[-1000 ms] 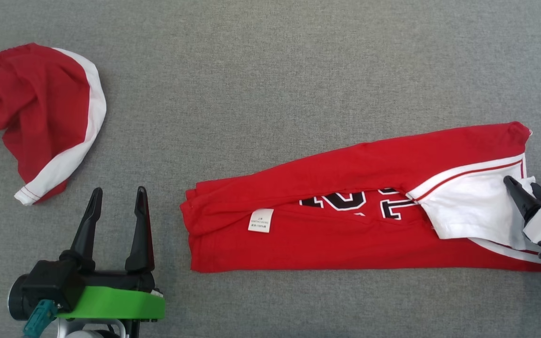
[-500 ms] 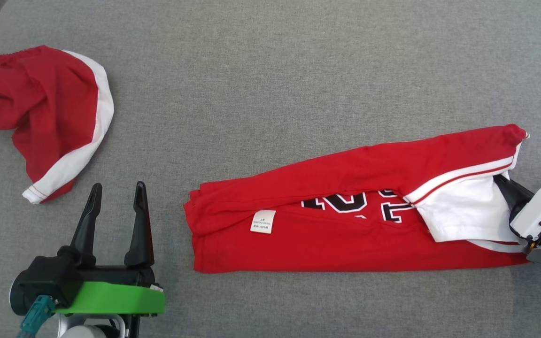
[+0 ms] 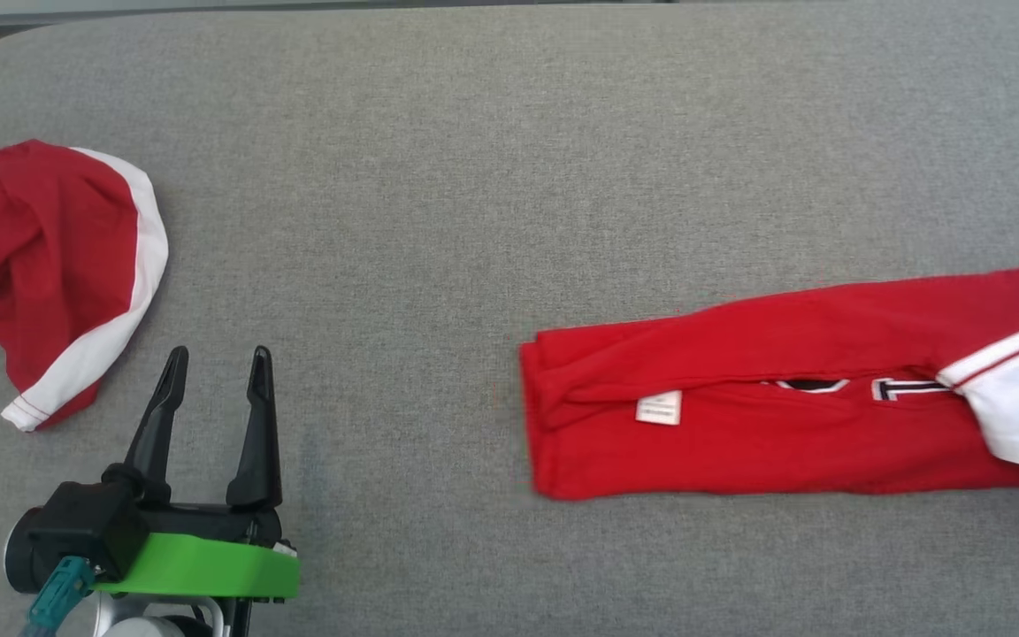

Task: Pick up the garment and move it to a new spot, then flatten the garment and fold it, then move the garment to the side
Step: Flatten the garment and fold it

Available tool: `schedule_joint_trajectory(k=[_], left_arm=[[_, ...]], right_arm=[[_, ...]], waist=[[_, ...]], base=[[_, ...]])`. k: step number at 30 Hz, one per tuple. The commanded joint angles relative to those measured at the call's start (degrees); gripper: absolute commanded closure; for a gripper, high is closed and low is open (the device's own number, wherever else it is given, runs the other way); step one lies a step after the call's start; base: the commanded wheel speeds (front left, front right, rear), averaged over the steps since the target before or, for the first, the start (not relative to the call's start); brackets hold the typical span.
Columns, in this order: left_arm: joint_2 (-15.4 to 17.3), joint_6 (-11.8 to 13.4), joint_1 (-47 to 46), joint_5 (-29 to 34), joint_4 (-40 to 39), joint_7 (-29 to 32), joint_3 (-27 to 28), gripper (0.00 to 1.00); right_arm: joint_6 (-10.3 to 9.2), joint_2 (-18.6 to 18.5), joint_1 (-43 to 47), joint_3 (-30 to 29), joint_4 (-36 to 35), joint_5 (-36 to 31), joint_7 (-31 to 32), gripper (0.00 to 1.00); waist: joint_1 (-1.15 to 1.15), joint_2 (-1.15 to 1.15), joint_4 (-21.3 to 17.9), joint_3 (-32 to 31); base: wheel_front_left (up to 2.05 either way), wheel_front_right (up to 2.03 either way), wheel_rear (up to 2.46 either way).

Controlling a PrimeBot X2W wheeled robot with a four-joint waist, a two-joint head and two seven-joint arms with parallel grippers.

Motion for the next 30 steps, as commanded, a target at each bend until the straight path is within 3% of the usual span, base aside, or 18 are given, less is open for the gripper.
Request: schedule_joint_trajectory(k=[1,4,7,12,17,22,30], left_arm=[[0.3,0.0,0.6,0.3,-0.1,0.2,-0.1,0.0],[0.4,-0.1,0.9,0.2,-0.2,0.3,-0.4,0.0],[0.6,0.1,1.1,0.3,-0.3,0.4,-0.4,0.0],[0.8,0.1,1.1,0.2,-0.3,0.7,-0.7,0.0],[1.0,-0.1,0.3,0.6,0.1,0.4,-0.7,0.0],[1.5,-0.6,-0.7,0.9,1.0,0.5,-0.9,0.0],[1.2,-1.1,-1.1,0.5,1.9,0.5,-1.5,0.0]], right_arm=[[0.0,-1.0,0.5,-3.2,0.2,-1.2,0.5,1.0],[0.01,-2.0,-0.5,-8.3,-1.6,-2.0,1.5,1.0],[0.01,-2.0,-1.9,-8.0,-6.4,0.6,2.6,1.0],[0.01,2.5,2.0,4.4,-20.6,2.8,5.9,1.0],[0.01,8.8,6.4,20.2,-30.8,-0.9,5.7,1.0],[0.01,13.1,6.0,31.9,-28.7,-7.0,2.3,1.0],[0.01,17.7,1.4,39.7,-18.6,-13.0,-5.2,1.0]], waist=[[-0.01,0.0,-0.8,-0.9],[-0.01,0.0,-1.1,-1.4],[-0.01,0.0,-1.4,-1.5],[-0.01,0.0,-2.3,-1.5],[-0.01,0.0,-3.2,-1.1],[-0.01,0.0,-3.7,-1.0],[-0.01,0.0,-3.8,-0.8]], base=[[0.0,0.0,0.0],[0.0,0.0,0.0],[0.0,0.0,0.0],[0.0,0.0,0.0],[0.0,0.0,0.0],[0.0,0.0,0.0],[0.0,0.0,0.0]])
